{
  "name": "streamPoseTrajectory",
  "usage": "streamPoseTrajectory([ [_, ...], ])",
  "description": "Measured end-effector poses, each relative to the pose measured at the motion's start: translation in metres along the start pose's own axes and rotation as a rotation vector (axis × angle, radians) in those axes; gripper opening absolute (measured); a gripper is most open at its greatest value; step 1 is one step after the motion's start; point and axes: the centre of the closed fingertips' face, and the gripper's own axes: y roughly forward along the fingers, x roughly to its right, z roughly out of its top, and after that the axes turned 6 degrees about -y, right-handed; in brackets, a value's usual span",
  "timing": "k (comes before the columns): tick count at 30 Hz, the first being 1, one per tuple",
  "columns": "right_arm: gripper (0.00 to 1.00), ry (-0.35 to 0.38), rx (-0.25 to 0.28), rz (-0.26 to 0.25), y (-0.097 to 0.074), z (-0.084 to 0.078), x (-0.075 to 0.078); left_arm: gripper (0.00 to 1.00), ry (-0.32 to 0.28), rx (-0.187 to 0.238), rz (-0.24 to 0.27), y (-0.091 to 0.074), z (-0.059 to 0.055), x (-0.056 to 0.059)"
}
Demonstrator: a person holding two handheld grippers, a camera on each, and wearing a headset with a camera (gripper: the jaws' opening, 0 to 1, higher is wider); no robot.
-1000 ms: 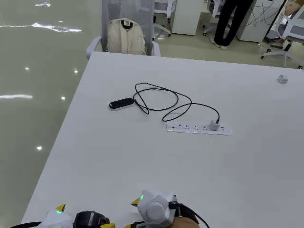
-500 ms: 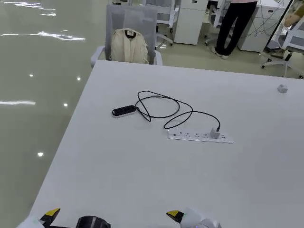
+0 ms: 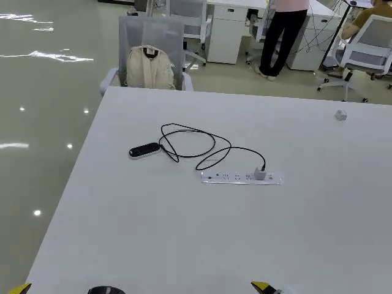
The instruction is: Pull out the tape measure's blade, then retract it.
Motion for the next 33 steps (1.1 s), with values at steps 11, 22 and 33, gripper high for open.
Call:
streamPoseTrajectory([
  [11, 1.0, 0.071, 0.017, -0.117, -0.044, -0.034, 0.009, 1.0, 0.013, -0.012, 0.043, -0.02, -0.014, -0.002],
  [22, 1.0, 0.111, -0.01, -0.142, -0.063, -0.059, -0.005, 1.0, -0.012, 0.005, 0.062, -0.047, -0.025, -0.004],
  [33, 1.0, 0.116, -0.015, -0.15, -0.079, -0.073, -0.012, 1.0, -0.022, 0.002, 0.068, -0.056, -0.029, -0.007],
])
